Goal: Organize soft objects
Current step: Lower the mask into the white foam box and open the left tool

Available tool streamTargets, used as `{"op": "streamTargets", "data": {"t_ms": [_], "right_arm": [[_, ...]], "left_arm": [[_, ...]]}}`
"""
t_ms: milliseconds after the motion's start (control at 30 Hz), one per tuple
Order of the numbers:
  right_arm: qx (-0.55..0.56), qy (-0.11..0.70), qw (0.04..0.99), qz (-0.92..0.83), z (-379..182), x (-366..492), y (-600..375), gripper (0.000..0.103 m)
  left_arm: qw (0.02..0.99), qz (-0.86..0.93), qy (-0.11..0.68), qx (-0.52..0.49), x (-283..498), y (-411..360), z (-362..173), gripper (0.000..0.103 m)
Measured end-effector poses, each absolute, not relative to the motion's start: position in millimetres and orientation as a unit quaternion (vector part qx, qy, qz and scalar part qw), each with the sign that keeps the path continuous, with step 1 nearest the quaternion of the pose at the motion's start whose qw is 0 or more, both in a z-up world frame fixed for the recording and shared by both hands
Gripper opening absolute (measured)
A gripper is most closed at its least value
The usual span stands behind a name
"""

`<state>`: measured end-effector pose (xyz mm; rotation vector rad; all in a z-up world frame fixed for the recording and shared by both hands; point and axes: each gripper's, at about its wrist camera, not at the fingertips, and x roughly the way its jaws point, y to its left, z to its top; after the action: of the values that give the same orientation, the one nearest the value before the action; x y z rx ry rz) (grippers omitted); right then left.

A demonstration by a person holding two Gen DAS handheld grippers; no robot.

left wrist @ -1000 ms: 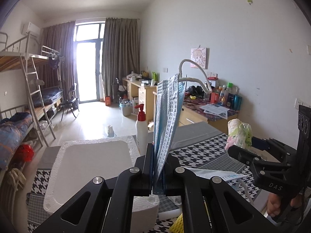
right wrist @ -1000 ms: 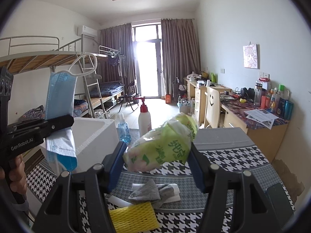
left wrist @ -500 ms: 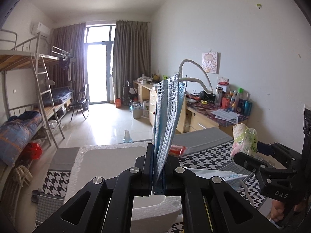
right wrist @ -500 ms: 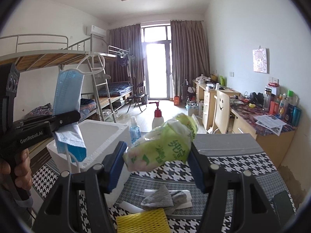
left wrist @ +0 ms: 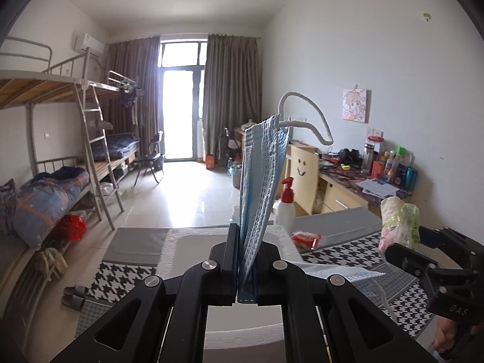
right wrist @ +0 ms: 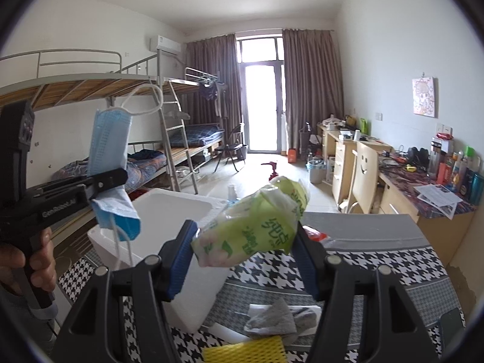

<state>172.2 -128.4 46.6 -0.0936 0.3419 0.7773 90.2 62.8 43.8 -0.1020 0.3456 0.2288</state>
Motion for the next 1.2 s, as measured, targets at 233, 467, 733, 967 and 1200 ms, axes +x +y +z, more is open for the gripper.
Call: {"op": "streamTargets", "data": {"t_ms": [233, 467, 733, 967, 1200], "right_arm": [[-0.058, 0.162, 0.901, 0.399, 49.5, 168.4, -109.1, 0.066], [-0.062, 0.166, 0.892, 0.417, 50.3, 170.5, -96.6, 0.066], [-0.064, 0.169, 0.888, 0.423, 49.3, 173.9, -88.9, 0.066], [-0.067, 0.176, 0.888, 0.42, 48.0, 179.0, -83.7, 0.066], [-0.071, 0.185, 0.886, 0.418, 46.5, 184.0, -78.8, 0.066]], "left_arm": [[0.974, 0.14, 0.173, -0.053, 88.5, 76.6, 40.4, 0.007], [0.97, 0.15, 0.186, -0.051, 93.7, 81.6, 36.6, 0.007], [0.967, 0.148, 0.203, -0.052, 100.6, 88.6, 29.4, 0.007], [0.962, 0.147, 0.221, -0.06, 110.2, 95.7, 21.7, 0.007], [0.959, 0.137, 0.241, -0.061, 114.9, 97.8, 14.9, 0.021]]}}
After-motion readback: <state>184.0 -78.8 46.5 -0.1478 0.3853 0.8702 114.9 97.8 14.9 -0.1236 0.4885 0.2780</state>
